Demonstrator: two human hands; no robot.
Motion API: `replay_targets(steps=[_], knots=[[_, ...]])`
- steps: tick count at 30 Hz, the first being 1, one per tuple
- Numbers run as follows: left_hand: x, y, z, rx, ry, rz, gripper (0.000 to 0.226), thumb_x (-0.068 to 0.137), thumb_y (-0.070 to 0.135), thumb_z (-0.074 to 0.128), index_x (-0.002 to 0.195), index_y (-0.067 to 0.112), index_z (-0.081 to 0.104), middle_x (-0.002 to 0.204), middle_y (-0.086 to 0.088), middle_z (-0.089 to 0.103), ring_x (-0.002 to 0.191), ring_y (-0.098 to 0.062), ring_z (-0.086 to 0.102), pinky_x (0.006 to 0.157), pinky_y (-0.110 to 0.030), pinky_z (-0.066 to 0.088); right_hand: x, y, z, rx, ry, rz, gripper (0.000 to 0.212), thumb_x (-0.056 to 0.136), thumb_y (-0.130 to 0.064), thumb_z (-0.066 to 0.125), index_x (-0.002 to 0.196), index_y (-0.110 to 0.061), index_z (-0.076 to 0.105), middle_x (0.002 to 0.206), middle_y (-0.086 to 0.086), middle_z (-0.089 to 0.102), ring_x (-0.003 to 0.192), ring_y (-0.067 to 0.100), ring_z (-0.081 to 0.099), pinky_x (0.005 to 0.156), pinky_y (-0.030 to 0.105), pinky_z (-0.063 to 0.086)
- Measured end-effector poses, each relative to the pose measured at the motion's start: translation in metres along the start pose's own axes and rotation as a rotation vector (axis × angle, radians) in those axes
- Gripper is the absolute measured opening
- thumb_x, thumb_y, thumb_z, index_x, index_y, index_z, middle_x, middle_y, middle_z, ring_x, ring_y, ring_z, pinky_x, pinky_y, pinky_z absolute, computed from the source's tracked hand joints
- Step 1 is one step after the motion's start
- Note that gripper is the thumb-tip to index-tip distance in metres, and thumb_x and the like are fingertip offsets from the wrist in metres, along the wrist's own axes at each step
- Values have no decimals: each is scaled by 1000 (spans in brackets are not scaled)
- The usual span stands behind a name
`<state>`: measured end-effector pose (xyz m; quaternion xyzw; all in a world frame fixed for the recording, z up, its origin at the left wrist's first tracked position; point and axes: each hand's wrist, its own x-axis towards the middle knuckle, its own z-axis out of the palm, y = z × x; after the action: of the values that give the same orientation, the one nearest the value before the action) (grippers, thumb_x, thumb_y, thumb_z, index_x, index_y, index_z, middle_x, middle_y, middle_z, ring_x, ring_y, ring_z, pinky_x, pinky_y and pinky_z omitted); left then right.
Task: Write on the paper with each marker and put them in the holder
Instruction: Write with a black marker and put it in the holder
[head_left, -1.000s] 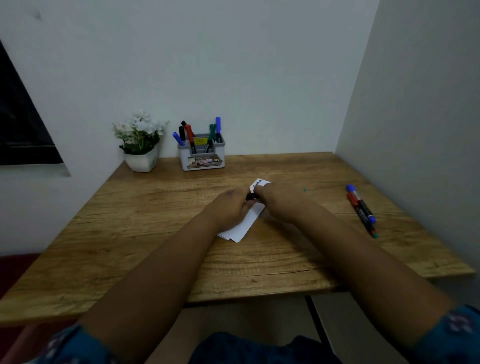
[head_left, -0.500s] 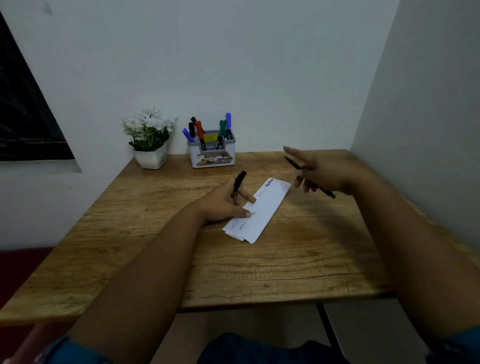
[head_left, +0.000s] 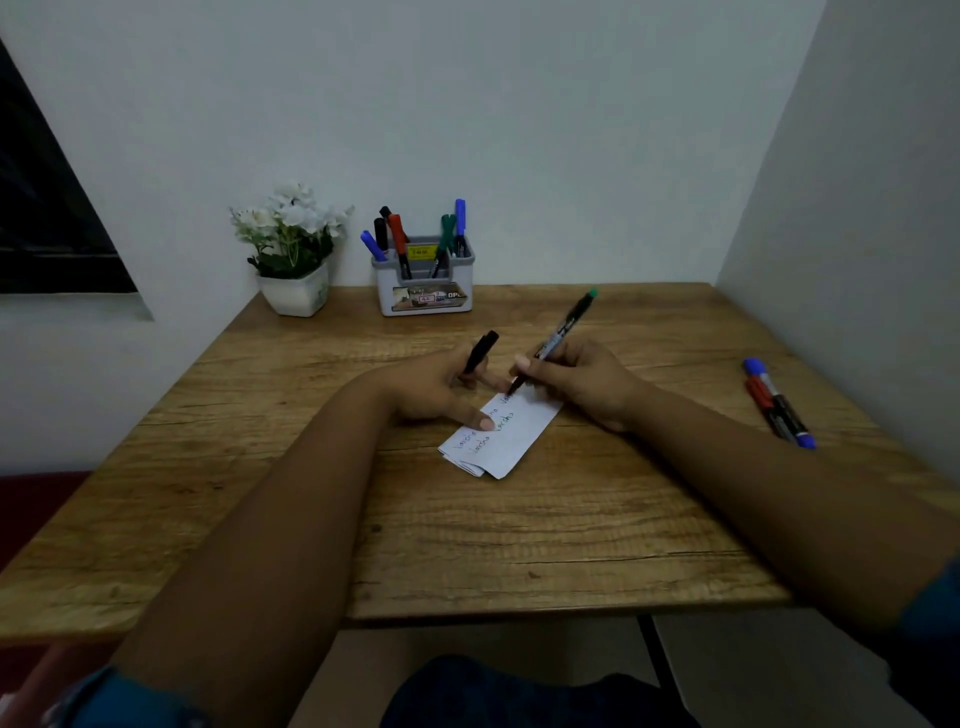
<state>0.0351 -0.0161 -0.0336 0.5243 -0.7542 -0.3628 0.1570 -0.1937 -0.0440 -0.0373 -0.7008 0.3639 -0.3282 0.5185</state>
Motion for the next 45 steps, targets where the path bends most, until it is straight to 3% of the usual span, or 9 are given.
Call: replay_targets(steps=[5,10,13,17,21,26,36,40,45], knots=[[0,-1,0,-14,4,-3,62,68,37,86,117,40,47,129,20,57,125,-8,46,105,-34,37,-1,0,-6,-168,-80,-77,11,81,3,70,88,-4,74,93,10,75,90,17,69,81,26,55],[-2,3,0,-20,0,-10,58,69,35,85,110,48,47,115,35,59,116,-2,47,91,-26,38,-1,1,-3,-343,-20,-152,18,82,-5,66,80,-19,77,88,0,75,90,15,68,85,33,56],[-1,4,0,-18,-3,0,79,71,32,84,134,28,38,118,33,60,121,-7,47,94,-26,38,-3,4,-3,-348,9,-173,20,83,-7,67,77,-24,76,87,0,75,90,14,68,88,38,55],[-2,5,-1,5,-12,-13,58,71,31,85,108,48,44,134,20,54,126,-11,47,105,-34,37,-4,1,-1,-355,-6,-186,26,83,-6,69,76,-30,74,88,-1,75,90,13,69,87,38,56],[-1,5,-1,-8,-13,-10,77,72,32,84,134,29,38,127,26,58,125,-9,46,103,-30,37,-2,0,-3,-466,-17,-180,14,81,-8,68,80,-19,75,88,-2,74,91,12,67,88,40,54],[-1,4,-1,4,-11,-20,61,70,33,85,111,47,42,128,27,56,125,-9,44,103,-31,35,-3,0,-1,-411,17,-153,10,86,-9,66,85,-14,75,91,0,74,91,12,67,90,37,54],[-3,7,-1,38,-13,-2,76,72,35,83,136,30,43,128,27,56,126,-9,43,108,-35,33,-3,2,-1,-326,3,-143,21,85,-9,68,76,-27,73,87,-3,74,90,12,68,86,33,54],[-3,7,-2,19,-19,-2,59,71,33,84,118,40,49,131,21,56,127,-12,45,111,-42,33,-1,2,-2,-433,-24,-150,19,83,-11,68,76,-28,73,88,-3,73,93,14,66,86,34,53],[-3,7,-2,30,-30,2,66,73,35,82,132,34,53,137,18,47,130,-14,39,108,-34,31,-1,2,-6,-342,69,-119,21,86,-10,64,74,-24,73,81,-12,73,84,-3,65,70,10,47]])
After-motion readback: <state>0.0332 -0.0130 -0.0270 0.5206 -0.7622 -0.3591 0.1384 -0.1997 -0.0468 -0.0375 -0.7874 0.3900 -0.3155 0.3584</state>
